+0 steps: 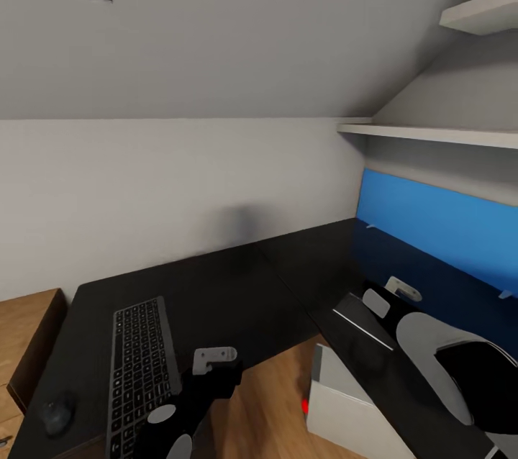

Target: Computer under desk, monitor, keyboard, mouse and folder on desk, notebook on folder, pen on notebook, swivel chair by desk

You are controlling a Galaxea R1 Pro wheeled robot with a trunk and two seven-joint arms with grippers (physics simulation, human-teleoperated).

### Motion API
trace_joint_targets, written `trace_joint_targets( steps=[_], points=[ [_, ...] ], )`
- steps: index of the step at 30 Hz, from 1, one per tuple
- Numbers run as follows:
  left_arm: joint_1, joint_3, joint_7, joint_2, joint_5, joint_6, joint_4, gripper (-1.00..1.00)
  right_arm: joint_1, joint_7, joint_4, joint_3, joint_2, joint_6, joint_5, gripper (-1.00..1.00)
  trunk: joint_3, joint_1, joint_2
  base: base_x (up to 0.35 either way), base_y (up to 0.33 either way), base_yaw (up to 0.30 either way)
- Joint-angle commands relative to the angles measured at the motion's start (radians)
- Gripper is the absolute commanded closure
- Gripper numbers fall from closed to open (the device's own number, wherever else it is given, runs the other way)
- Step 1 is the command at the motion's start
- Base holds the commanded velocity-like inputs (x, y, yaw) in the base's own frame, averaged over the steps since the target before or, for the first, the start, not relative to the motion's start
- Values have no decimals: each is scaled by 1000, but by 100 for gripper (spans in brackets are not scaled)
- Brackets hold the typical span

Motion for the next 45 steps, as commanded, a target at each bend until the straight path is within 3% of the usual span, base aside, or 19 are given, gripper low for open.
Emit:
trace_joint_targets(
  steps=[1,26,45],
  points=[
    [-1,-1,9,0,11,2,-1,-100,0,-3,-1,7,0,-4,-11,-100,-1,0,-1,9,-14,0],
    [-1,-1,9,0,11,2,-1,-100,1,-3,-1,6,0,-4,-12,-100,-1,0,-1,2,-2,0],
    [-1,7,9,0,11,2,-1,-100,1,-3,-1,4,-2,-1,-11,-100,-1,0,-1,97,0,0]
  ],
)
